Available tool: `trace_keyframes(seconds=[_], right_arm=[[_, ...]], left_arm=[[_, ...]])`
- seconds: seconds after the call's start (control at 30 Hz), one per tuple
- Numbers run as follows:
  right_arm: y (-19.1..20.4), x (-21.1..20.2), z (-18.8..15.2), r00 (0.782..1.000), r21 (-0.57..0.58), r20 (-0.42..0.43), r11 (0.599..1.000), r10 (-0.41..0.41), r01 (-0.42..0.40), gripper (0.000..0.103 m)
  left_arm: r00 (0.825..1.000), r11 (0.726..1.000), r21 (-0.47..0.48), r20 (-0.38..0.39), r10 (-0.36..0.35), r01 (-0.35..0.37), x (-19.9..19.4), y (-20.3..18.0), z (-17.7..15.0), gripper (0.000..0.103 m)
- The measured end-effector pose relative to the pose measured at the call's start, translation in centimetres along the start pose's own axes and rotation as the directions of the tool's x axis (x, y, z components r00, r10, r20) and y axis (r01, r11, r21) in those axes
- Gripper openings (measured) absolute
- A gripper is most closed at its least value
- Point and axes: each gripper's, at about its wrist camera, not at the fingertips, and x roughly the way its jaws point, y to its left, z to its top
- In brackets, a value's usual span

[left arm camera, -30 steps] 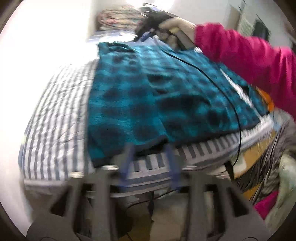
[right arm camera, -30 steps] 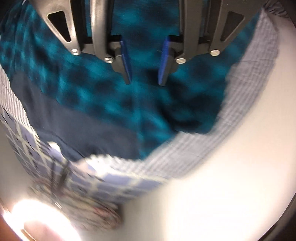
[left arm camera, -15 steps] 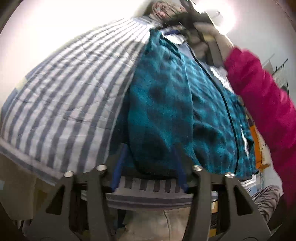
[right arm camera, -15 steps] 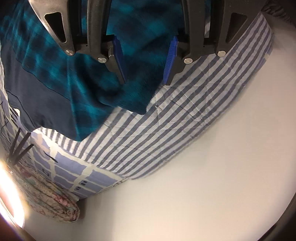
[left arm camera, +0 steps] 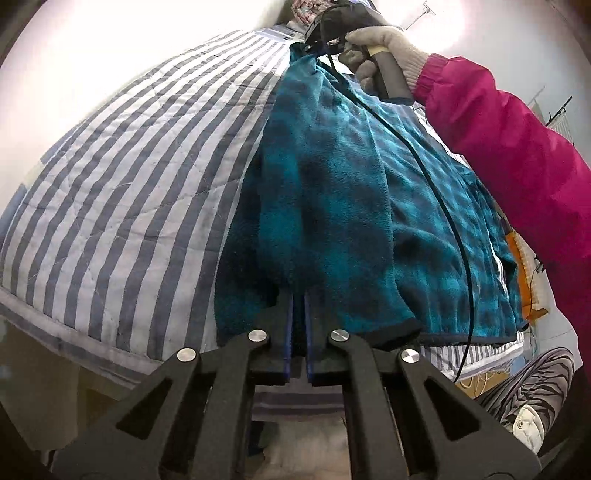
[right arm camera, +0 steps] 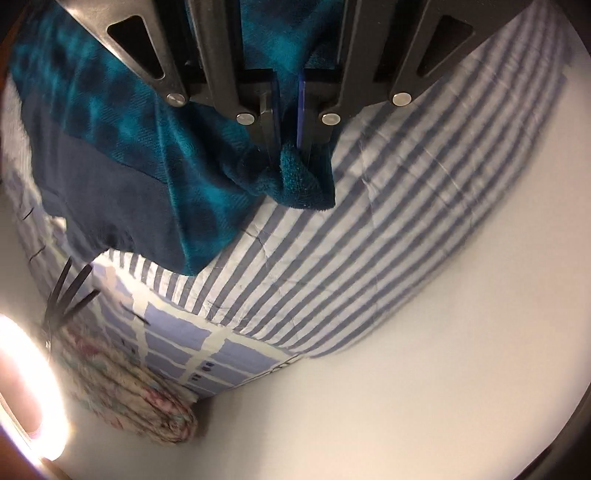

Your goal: Fold large clothes

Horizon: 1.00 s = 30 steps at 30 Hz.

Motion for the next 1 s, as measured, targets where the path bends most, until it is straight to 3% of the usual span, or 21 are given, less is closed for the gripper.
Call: trace_keyframes(seconds=[0.1, 0.13, 0.17, 0.2, 0.23, 0.27, 0.33, 0.5, 0.67, 0.93, 1.0], right_arm=[[-0.6, 0.3, 0.4, 0.999, 0.049, 0.017, 0.998, 0.048, -0.049, 0.006], [-0.7, 0.4, 0.3, 0.996, 0.058, 0.02, 0.995, 0.082, -0.083, 0.013], [-0.8, 0.4, 0.2, 0.994, 0.063, 0.017, 0.992, 0.109, -0.11, 0.029], [-1.1, 0.0, 0.0, 0.987, 0.076, 0.024, 0.985, 0.156, -0.158, 0.035], [-1.5, -0.7, -0.2, 0.98, 0.082, 0.045, 0.977, 0.194, -0.197, 0.037], [-2.0, -1.6, -0.6, 0.974, 0.086, 0.067, 0.972, 0.215, -0.22, 0.037], [-2.9, -3.3, -1.6, 0.971, 0.089, 0.084, 0.969, 0.225, -0.232, 0.037], [-3.6, -8.2, -7.2, 0.959, 0.008, 0.081, 0.962, 0.272, -0.273, 0.037], [-1.5, -9.8, -14.6, 0.962, -0.108, 0.018, 0.957, 0.274, -0.27, 0.037], [1.1, -7.6, -20.2, 0.972, -0.163, -0.046, 0.959, 0.229, -0.234, 0.036], [1.6, -6.8, -20.7, 0.975, -0.159, -0.057, 0.962, 0.215, -0.221, 0.036]], left_arm=[[0.998, 0.998, 0.017, 0.013, 0.053, -0.054, -0.3, 0.1, -0.1, 0.002], [0.998, 0.998, 0.016, 0.015, 0.068, -0.068, -0.2, 0.2, -0.1, 0.002], [0.998, 0.998, 0.004, 0.009, 0.069, -0.069, -0.2, 0.4, -0.1, 0.003], [0.998, 0.998, -0.005, -0.001, 0.061, -0.061, -0.2, 0.6, -0.1, 0.006], [0.998, 0.998, -0.012, 0.001, 0.066, -0.066, -0.4, 0.7, -0.1, 0.016], [0.997, 0.997, -0.019, 0.012, 0.076, -0.076, -0.7, 1.0, -0.1, 0.032], [0.997, 0.997, -0.043, 0.04, 0.068, -0.066, -1.5, 1.5, 0.0, 0.045], [0.997, 0.98, -0.189, 0.056, -0.05, 0.06, -2.2, 4.1, 0.9, 0.045], [0.996, 0.95, -0.299, 0.007, -0.091, 0.089, 0.0, 6.0, 1.5, 0.045], [0.995, 0.945, -0.315, -0.016, -0.1, 0.09, 2.0, 6.2, 2.0, 0.045], [0.994, 0.949, -0.298, -0.016, -0.11, 0.1, 2.3, 5.7, 2.3, 0.033]])
